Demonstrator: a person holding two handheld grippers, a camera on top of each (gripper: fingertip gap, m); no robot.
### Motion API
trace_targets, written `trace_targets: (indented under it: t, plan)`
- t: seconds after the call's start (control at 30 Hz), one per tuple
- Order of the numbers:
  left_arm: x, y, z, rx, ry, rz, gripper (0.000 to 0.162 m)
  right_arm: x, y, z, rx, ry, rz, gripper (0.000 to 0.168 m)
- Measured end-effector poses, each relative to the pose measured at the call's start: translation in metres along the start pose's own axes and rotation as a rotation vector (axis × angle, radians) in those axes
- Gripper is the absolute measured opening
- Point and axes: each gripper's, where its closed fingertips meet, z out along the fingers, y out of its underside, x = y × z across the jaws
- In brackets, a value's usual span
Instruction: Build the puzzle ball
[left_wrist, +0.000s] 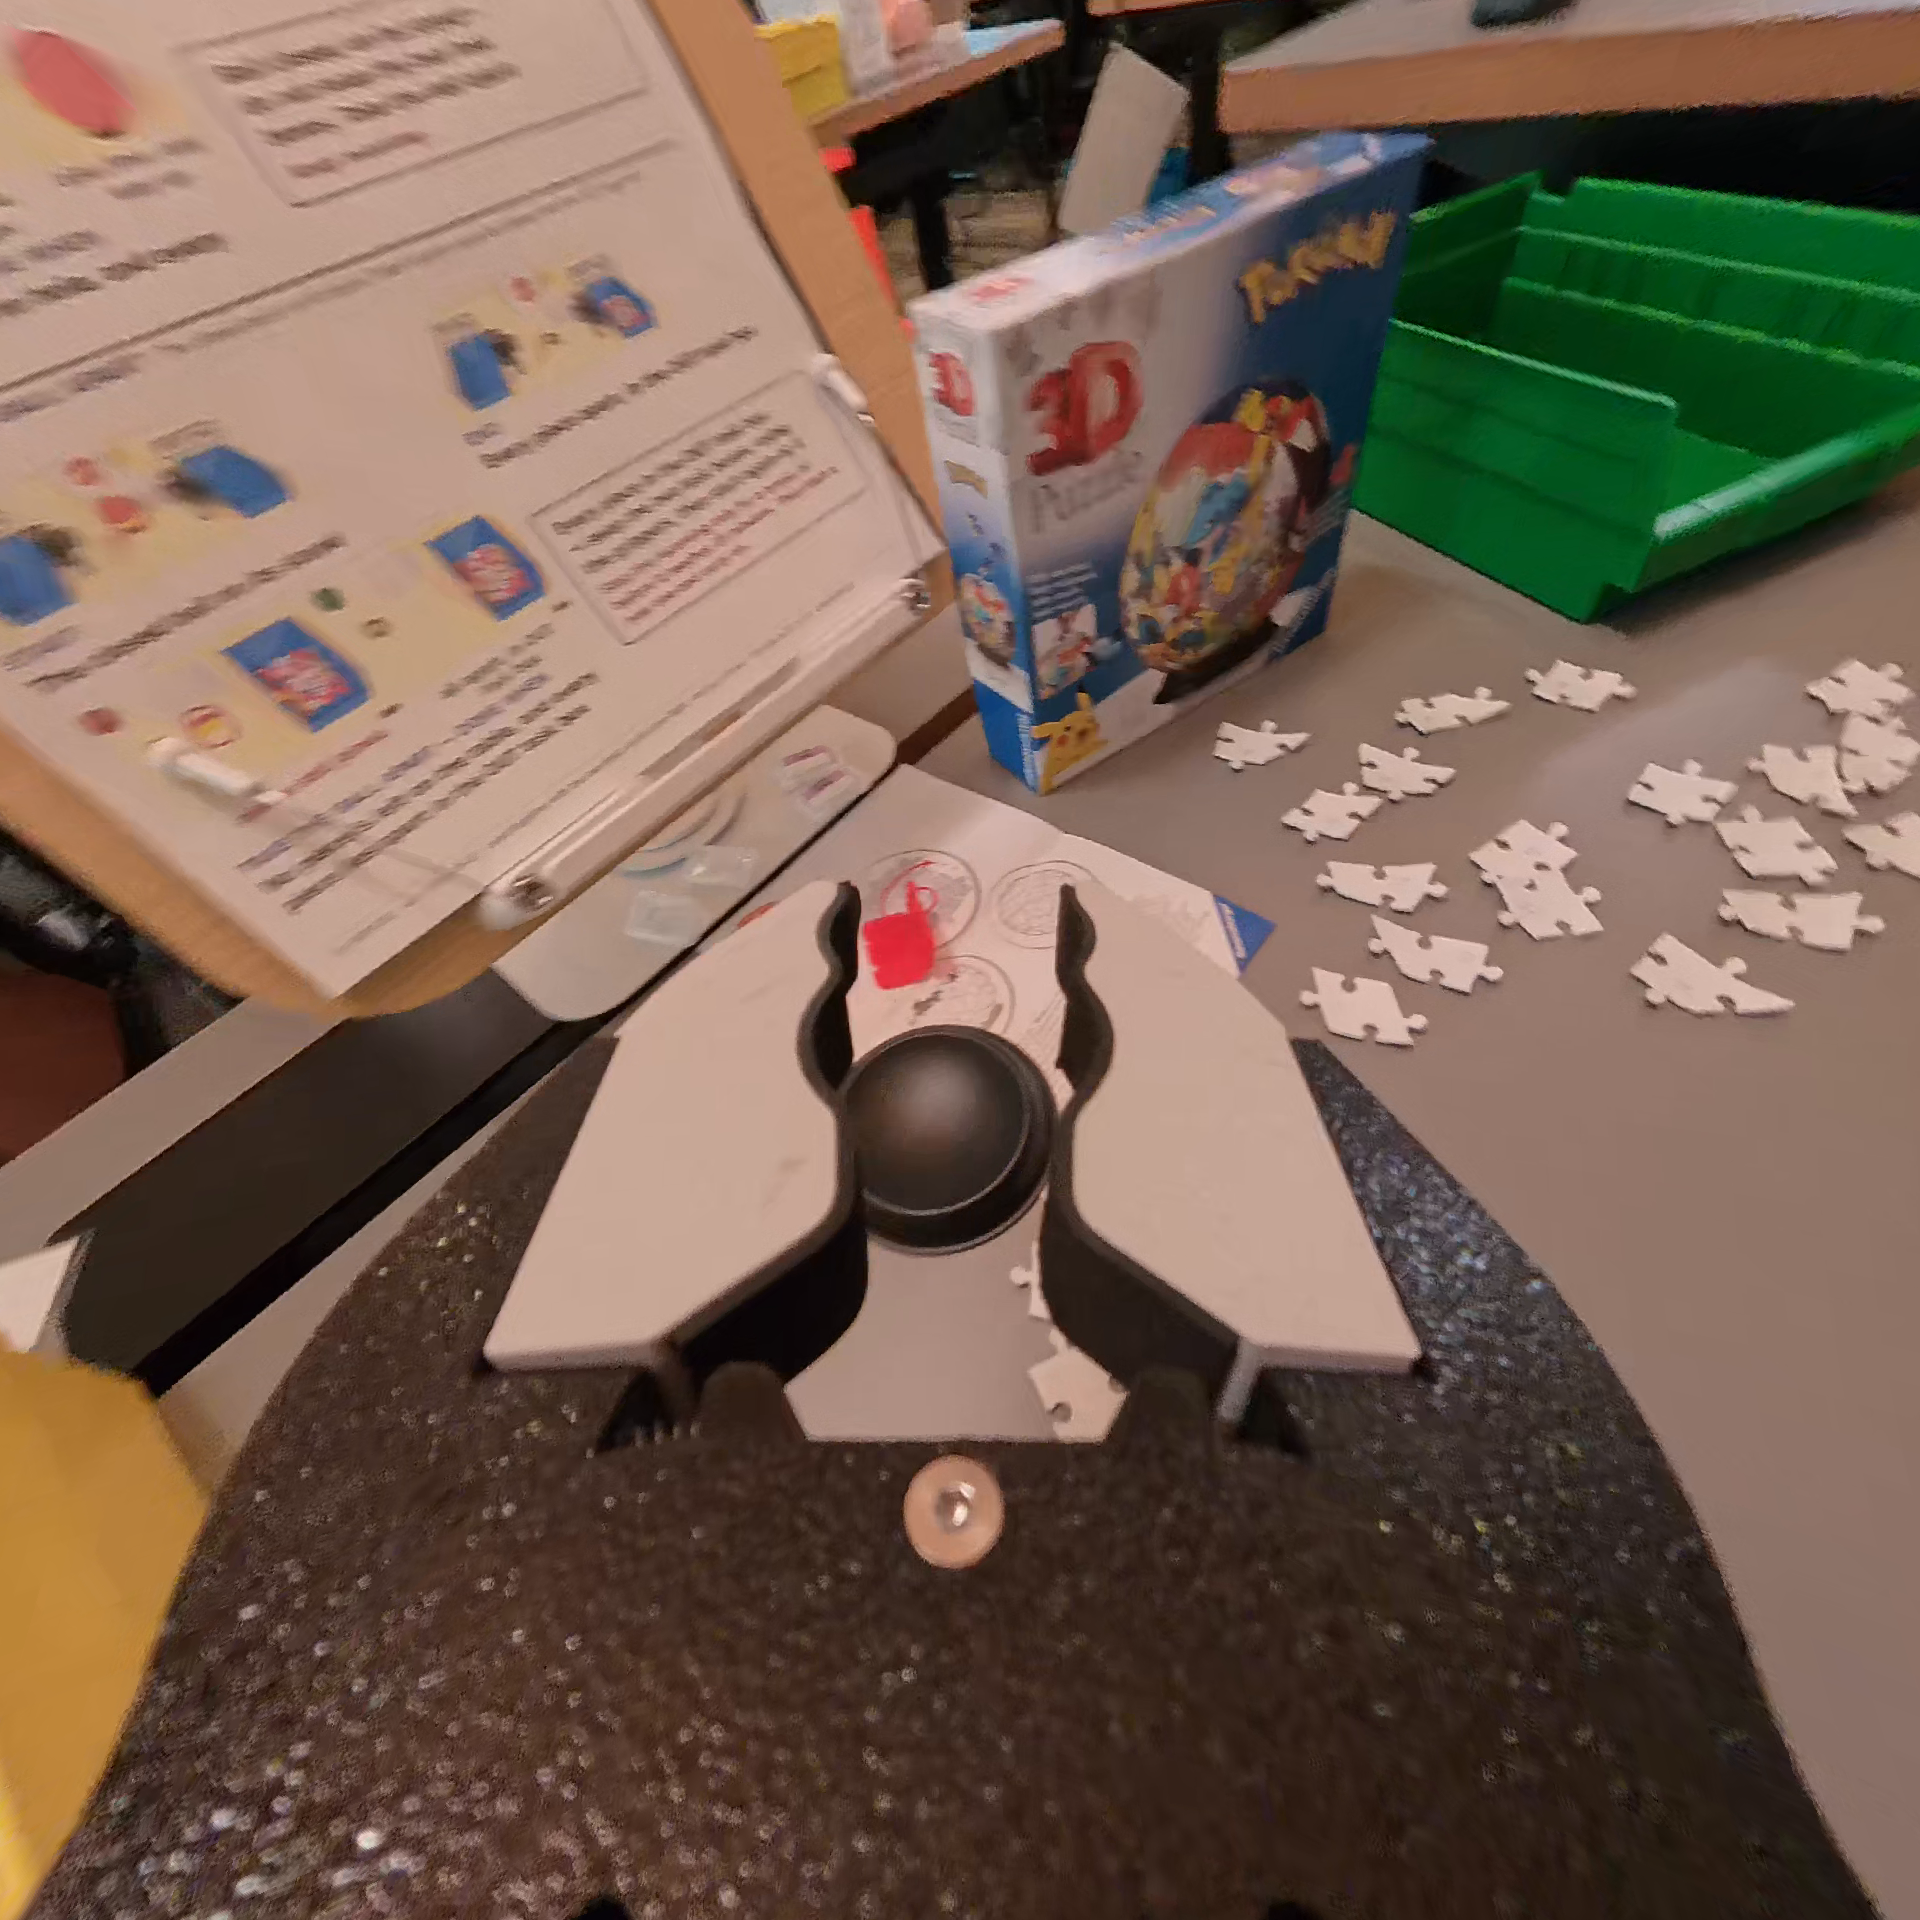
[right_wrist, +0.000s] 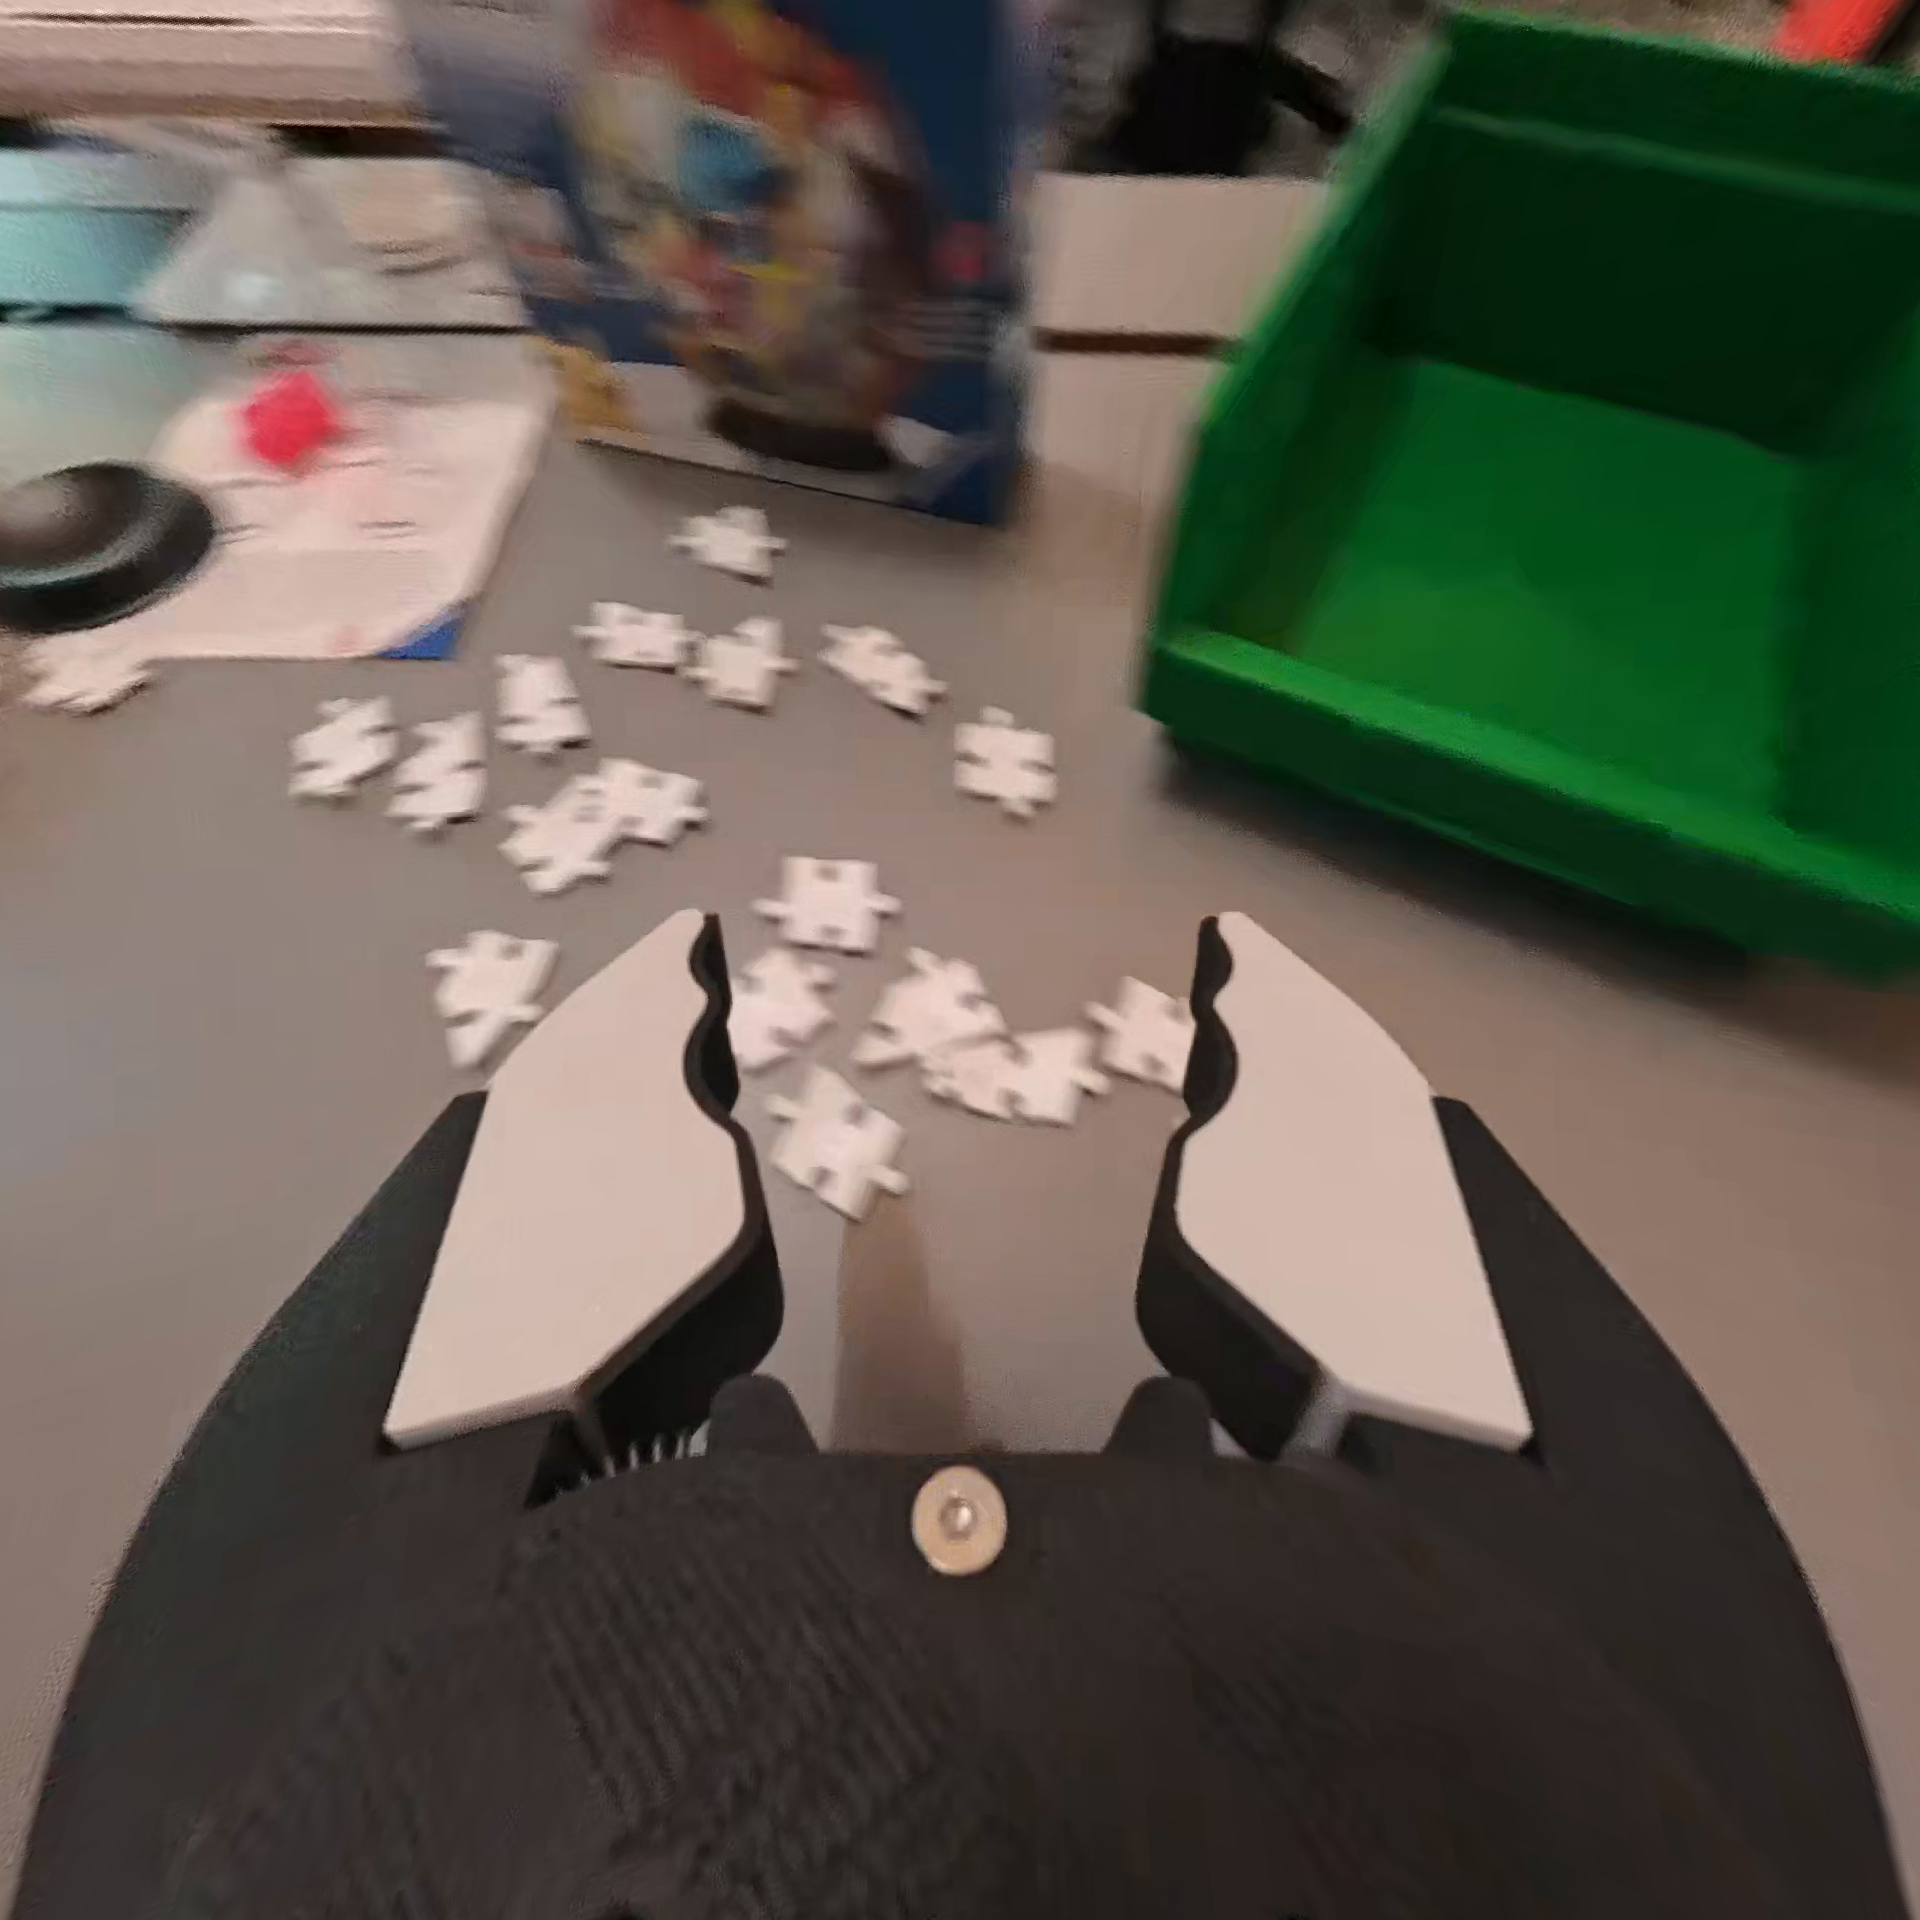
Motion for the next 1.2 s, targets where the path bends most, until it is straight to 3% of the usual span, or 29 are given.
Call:
trace_targets:
  t: [0.13, 0.3, 0.47, 0.6, 0.77, 1.0, 1.2]
  plan:
    - [-0.04, 0.006, -0.045, -0.02, -0.133, -0.072, 0.035, -0.06, -0.015, 0.013, 0.028, -0.182, -0.156, 0.094]
    - [-0.122, 0.067, -0.132, -0.294, -0.351, -0.035, 0.037, -0.089, -0.03, 0.012, 0.129, -0.306, -0.173, 0.091]
    - [-0.177, 0.148, -0.199, -0.697, -0.326, -0.083, 0.06, -0.11, -0.029, 0.02, 0.162, -0.387, -0.161, 0.09]
    - [-0.195, 0.183, -0.223, -0.909, -0.272, -0.056, 0.061, -0.141, -0.04, 0.031, 0.184, -0.452, -0.239, 0.089]
    - [-0.189, 0.204, -0.223, -1.079, -0.128, -0.082, 0.061, -0.194, -0.092, 0.043, 0.28, -0.574, -0.293, 0.085]
    - [-0.166, 0.218, -0.178, -1.099, 0.085, -0.338, 0.063, -0.271, -0.153, 0.052, 0.388, -0.759, -0.341, 0.084]
    - [-0.155, 0.22, -0.144, -1.054, 0.217, -0.078, 0.069, -0.297, -0.174, 0.059, 0.462, -0.826, -0.286, 0.084]
